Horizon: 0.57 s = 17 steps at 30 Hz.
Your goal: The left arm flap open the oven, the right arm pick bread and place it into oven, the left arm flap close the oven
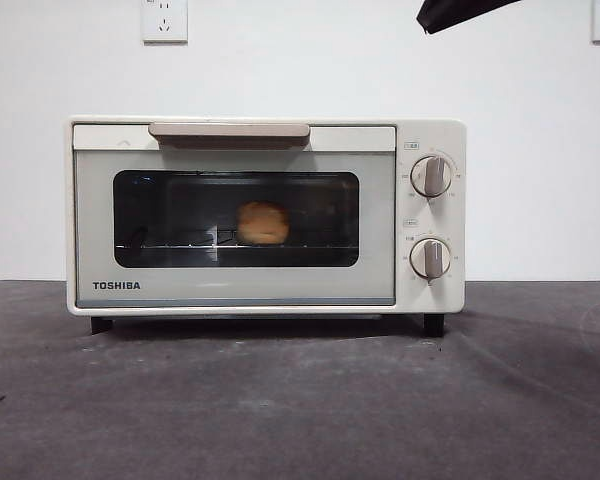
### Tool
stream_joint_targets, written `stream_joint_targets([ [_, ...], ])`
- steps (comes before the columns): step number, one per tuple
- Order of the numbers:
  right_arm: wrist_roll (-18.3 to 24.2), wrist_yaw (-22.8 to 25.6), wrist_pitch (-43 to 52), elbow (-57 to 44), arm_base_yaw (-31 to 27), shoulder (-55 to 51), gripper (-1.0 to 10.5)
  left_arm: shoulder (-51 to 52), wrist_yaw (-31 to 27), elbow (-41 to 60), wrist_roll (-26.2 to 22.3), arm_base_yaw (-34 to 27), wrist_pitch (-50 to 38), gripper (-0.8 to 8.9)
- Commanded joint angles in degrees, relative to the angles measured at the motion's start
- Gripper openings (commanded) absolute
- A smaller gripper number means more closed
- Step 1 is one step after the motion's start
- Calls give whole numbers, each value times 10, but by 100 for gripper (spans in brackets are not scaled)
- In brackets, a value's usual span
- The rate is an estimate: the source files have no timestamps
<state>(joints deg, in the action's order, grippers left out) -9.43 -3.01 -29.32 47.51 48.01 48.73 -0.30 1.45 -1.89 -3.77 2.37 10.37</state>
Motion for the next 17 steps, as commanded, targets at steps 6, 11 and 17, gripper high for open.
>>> stream_joint_targets([
  [6,-5,1,6,5,6,2,6,1,0,12,3,-1,3,16],
  [11,-5,1,6,5,6,2,6,1,0,11,4,-1,3,16],
  [17,-6,1,6,5,6,2,6,1,0,11,4,-1,3,16],
])
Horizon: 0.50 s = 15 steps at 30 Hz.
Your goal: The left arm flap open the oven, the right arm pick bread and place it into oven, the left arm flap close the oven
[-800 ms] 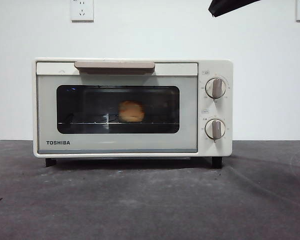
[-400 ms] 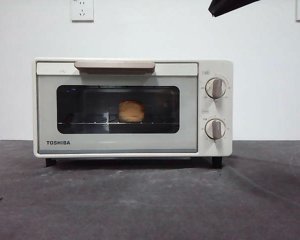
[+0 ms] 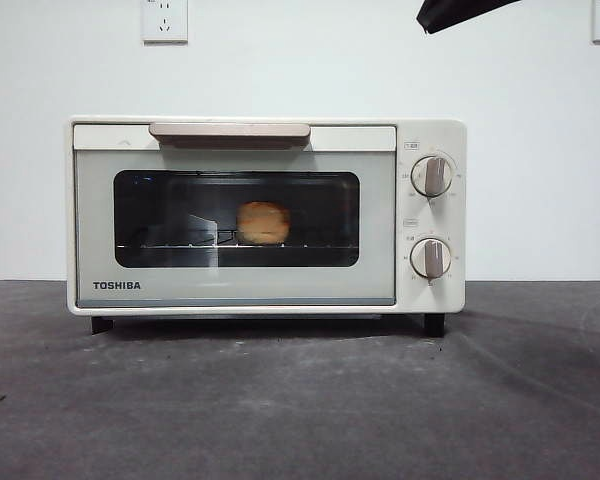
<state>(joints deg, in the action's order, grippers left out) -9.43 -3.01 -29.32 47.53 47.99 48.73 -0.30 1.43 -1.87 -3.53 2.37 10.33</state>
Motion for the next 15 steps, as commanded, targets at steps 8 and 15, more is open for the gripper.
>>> stream_joint_targets([
  [8,-5,1,6,5,6,2,6,1,0,11,1,-1,4,16],
  [15,20,4,6,5,-13,-10,6,1,0,11,1,-1,4,16],
])
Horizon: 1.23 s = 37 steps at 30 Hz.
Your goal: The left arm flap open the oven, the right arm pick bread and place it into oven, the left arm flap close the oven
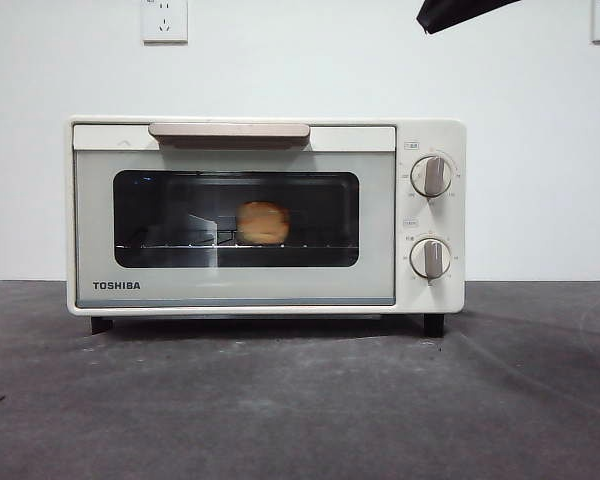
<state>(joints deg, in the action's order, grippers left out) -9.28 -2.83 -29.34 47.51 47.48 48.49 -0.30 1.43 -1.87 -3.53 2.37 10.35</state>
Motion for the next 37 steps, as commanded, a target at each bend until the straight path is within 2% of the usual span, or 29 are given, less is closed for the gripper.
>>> stream_joint_targets([
  [1,24,2,6,5,-19,-12,6,1,0,11,1,-1,4,16],
  [4,29,2,6,4,-64,-31,6,1,0,11,1,-1,3,16],
  [9,40,-3,25,-14,-179,-83,6,1,0,11,1,-1,3,16],
  [14,51,-4,113,-83,-303,-162,6,1,0,11,1,-1,4,16],
  [19,54,-2,209,-181,-388,-245,6,1,0,11,1,-1,4,16],
  [25,54,-2,310,-301,-447,-335,6,1,0,11,1,-1,3,16],
  [37,52,-1,326,-449,-485,-449,6,1,0,11,1,-1,4,16],
])
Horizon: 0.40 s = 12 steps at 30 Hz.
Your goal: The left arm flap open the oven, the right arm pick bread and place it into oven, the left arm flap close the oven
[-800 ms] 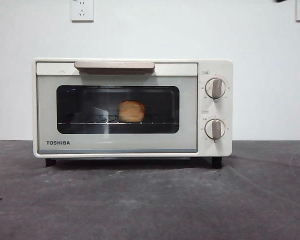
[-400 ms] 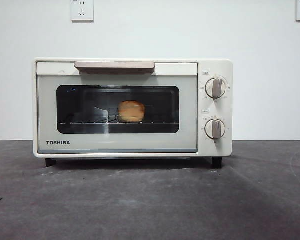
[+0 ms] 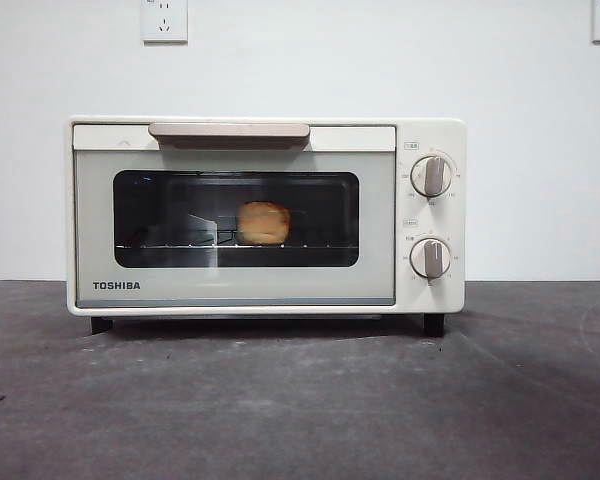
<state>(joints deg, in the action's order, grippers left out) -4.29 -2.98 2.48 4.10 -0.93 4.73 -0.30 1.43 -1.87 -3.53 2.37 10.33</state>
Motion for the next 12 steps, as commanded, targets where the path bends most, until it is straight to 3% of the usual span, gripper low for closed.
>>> stream_joint_targets([
  [1,1,1,8,-24,-1,-18,6,1,0,11,1,-1,4,16],
  [12,-2,5,-88,-36,-1,-45,6,1,0,11,1,-1,4,16],
])
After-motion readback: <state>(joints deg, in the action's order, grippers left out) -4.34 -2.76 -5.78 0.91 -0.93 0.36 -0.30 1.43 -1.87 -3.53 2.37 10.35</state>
